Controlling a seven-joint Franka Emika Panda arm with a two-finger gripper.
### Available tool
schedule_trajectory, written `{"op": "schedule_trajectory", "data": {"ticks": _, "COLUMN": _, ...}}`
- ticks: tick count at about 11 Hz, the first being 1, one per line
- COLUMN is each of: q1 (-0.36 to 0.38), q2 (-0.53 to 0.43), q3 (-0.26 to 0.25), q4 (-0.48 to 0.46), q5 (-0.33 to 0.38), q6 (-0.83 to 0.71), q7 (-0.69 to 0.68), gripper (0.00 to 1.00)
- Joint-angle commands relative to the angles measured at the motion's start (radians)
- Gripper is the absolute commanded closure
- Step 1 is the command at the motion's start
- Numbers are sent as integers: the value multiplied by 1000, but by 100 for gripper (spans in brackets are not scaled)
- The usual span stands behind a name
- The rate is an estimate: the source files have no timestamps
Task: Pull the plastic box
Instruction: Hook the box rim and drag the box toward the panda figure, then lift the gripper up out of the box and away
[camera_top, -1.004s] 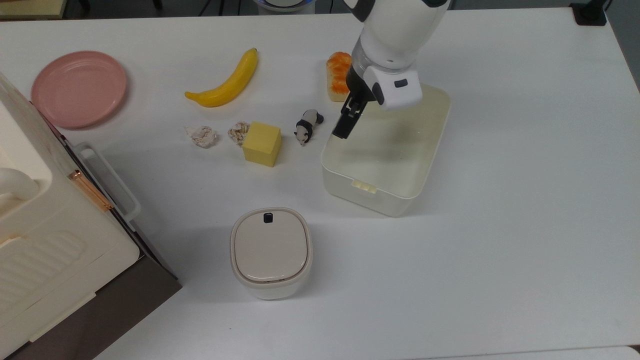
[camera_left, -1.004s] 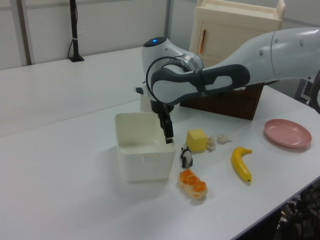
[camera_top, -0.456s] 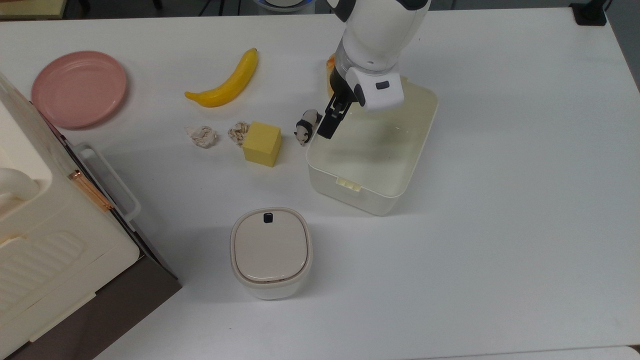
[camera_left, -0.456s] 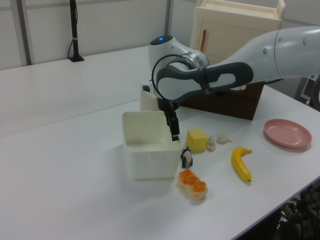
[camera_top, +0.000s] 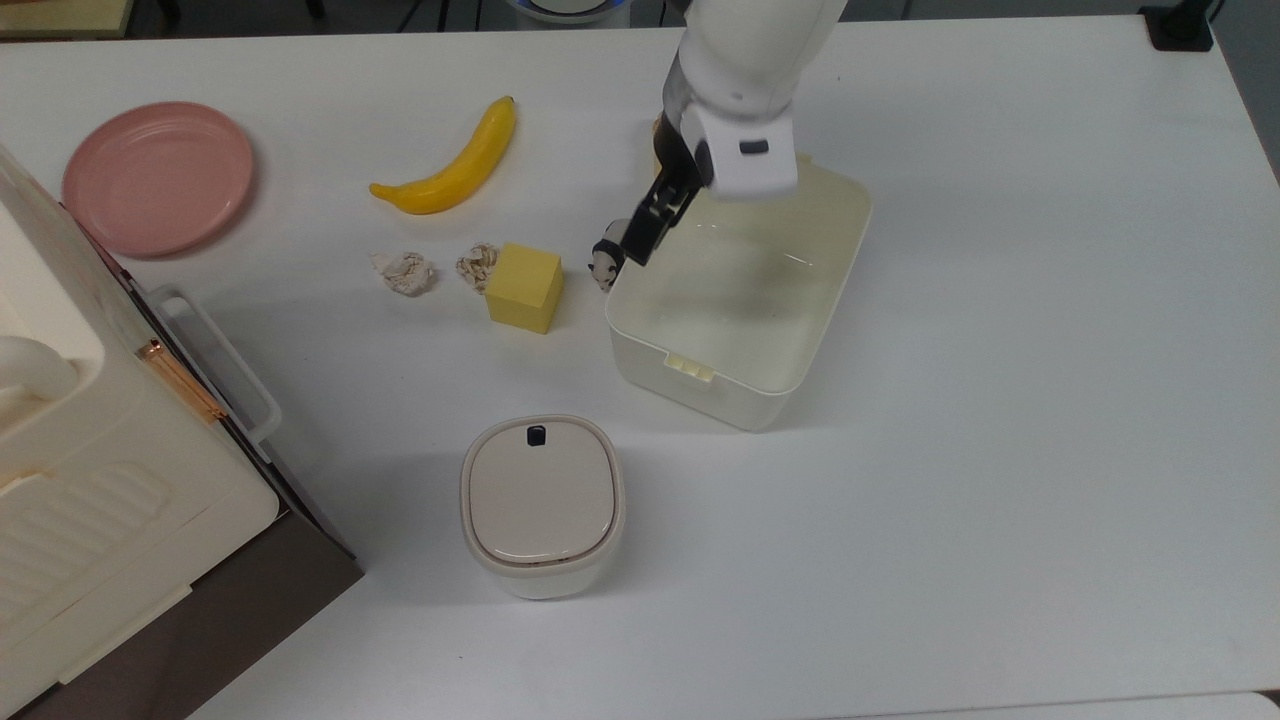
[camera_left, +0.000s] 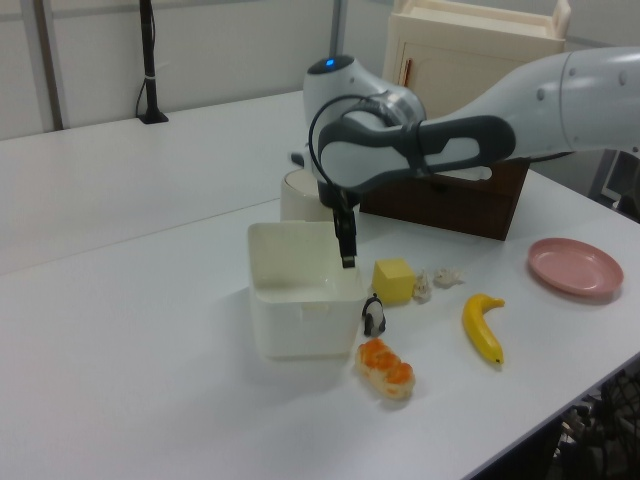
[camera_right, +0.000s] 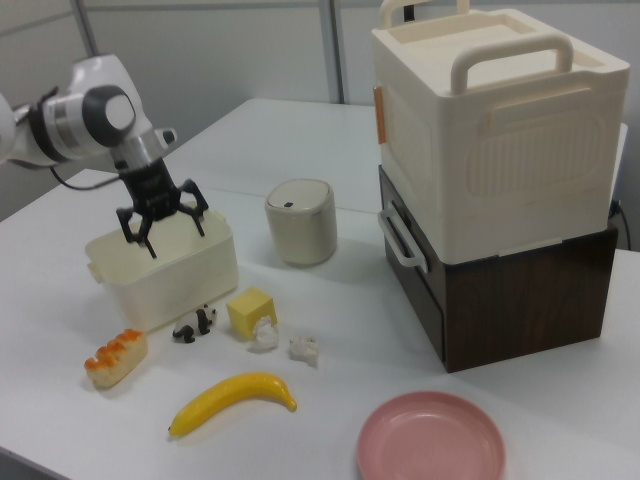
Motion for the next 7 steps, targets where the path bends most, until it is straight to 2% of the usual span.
{"op": "schedule_trajectory", "data": {"ticks": 1, "q1": 8, "q2": -137, "q3": -4, "q4": 16, "q5": 80, "q6": -34, "q7": 419, "gripper": 0}}
{"op": "schedule_trajectory", "data": {"ticks": 2, "q1": -9, "q2": -181, "q3": -4, "q4": 26, "q5": 113, "q6": -105, "q7": 508, "gripper": 0}}
{"op": "schedule_trajectory", "data": {"ticks": 4, "q1": -88, "q2": -221, "q3": -4, "q4": 109, "q5": 151, "q6": -280, "q7": 662, "gripper": 0}}
{"op": "schedule_trajectory", "data": {"ticks": 5, "q1": -133, "q2": -223, "q3": -4, "q4": 143, "q5": 166, "q6": -302, "q7": 728, "gripper": 0}}
{"op": "schedule_trajectory", "data": {"ticks": 7, "q1": -199, "q2": -241, "q3": -11, "q4": 146, "q5": 183, "q6": -286, "q7": 867, "gripper": 0}}
